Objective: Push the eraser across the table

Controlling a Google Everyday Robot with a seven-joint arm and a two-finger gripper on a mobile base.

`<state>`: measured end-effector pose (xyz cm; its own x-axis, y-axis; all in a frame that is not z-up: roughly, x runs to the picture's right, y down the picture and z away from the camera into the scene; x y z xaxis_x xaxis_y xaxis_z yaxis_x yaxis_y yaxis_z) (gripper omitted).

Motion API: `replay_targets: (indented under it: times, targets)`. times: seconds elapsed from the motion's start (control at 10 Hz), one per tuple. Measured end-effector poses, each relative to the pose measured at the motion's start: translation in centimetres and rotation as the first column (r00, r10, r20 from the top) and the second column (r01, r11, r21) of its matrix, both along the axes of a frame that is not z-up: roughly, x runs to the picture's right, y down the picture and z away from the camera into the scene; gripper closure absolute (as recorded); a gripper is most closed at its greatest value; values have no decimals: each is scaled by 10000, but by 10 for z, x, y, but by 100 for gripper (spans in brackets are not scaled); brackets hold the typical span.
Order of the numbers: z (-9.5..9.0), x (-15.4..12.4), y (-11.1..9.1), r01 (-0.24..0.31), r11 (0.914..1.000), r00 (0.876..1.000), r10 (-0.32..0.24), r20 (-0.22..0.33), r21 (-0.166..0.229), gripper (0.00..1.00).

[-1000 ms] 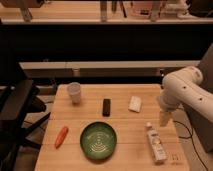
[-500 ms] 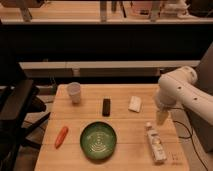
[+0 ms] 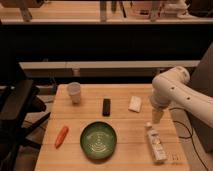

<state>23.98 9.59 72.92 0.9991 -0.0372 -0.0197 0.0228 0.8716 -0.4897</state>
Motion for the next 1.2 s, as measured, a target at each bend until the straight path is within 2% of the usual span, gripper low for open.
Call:
replay_targets:
  times: [1.2]
  targets:
    - [22, -31, -14, 726, 9966, 9959, -746, 516, 384, 20]
